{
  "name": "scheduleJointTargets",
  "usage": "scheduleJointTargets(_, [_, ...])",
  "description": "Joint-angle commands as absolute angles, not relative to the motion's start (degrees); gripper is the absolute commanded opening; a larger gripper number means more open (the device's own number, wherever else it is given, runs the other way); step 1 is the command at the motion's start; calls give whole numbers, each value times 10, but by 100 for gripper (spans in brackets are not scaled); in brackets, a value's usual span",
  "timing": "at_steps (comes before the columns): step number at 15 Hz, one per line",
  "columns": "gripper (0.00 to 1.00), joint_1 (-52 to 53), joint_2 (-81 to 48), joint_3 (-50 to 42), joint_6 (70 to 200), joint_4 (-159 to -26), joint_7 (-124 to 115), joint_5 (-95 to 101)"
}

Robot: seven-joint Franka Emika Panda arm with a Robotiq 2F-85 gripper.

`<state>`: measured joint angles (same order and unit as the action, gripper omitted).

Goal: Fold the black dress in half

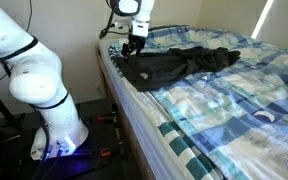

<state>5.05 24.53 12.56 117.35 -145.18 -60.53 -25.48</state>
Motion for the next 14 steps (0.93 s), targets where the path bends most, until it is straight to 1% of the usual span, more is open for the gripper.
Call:
scheduleJointTargets(1, [100,41,294,150,1166,-1480,-720,-208])
scheduleJointTargets(5, [100,50,297,157,1198,-1504,-736,-159])
scheduleJointTargets(13, [100,54,253,161,1310,-1534,-712,-95])
scheduleJointTargets(14, [75,55,249,161,1313,-1533,-712,-89])
